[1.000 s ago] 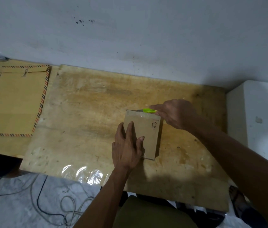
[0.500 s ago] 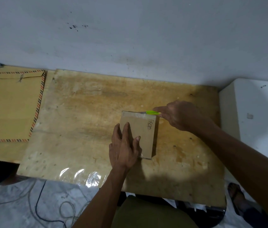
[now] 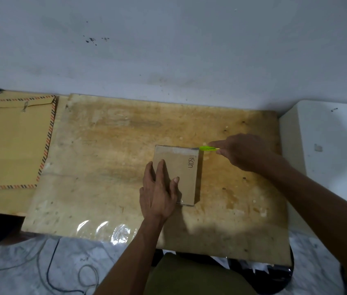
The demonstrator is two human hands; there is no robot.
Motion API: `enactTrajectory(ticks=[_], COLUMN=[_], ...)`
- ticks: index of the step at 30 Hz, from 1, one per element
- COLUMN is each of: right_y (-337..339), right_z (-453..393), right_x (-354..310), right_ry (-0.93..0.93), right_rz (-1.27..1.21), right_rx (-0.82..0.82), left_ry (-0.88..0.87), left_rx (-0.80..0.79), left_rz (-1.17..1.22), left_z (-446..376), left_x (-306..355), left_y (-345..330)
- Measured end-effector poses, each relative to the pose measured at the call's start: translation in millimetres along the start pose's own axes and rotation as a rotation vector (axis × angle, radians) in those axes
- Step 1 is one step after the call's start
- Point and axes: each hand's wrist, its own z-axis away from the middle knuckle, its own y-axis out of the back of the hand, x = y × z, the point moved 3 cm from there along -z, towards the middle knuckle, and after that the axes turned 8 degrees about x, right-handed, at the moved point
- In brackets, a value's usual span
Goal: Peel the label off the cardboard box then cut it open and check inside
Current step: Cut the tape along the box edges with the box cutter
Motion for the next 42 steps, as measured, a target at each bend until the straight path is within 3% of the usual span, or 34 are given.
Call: enactTrajectory(ticks=[13,16,20,23,26,31,36,42], right_y=[-17.0,-20.1,-36.4,-44.6,-51.7,-64.9,-68.2,-70.2], right_z=[29.4,43.9,62.9,71.7,80.6,90.3,88.7,79.2], right_x=[14.2,19.0,2.2,-40.7,-94.7,-150.4,-177.2,-185.9], right_ry=[-0.127,-0.310,-0.611,-0.834,-0.985,-1.176,-1.363,-1.565], right_rz=[-0.148,-0.297,-0.675,-1.002,-1.172,-1.141,-1.215,-1.295], right_rx=[0.056,0.112,0.223,0.276,0.300,0.358,0.488,0.696], left_ry=[-0.003,0.015,0.023,0.042,0.020,-0.227,-0.511,-0.362], left_rx=[-0.029,-0.042,-0.057,-0.081,-0.089,-0.130,-0.466,-0.438], left_rz=[0.010,0.023,0.043,0.077,0.014,-0.140,-0.366,-0.287], left_z=[-1.8,-1.6,-3.2,-5.1,-12.2,-52.1,-90.4,-81.1], left_x=[-1.0,-1.4,-2.3,-3.1,-1.7,14.0,21.8,9.7], left_y=[1.2,1.4,2.5,5.3,12.8,29.7,30.5,54.6])
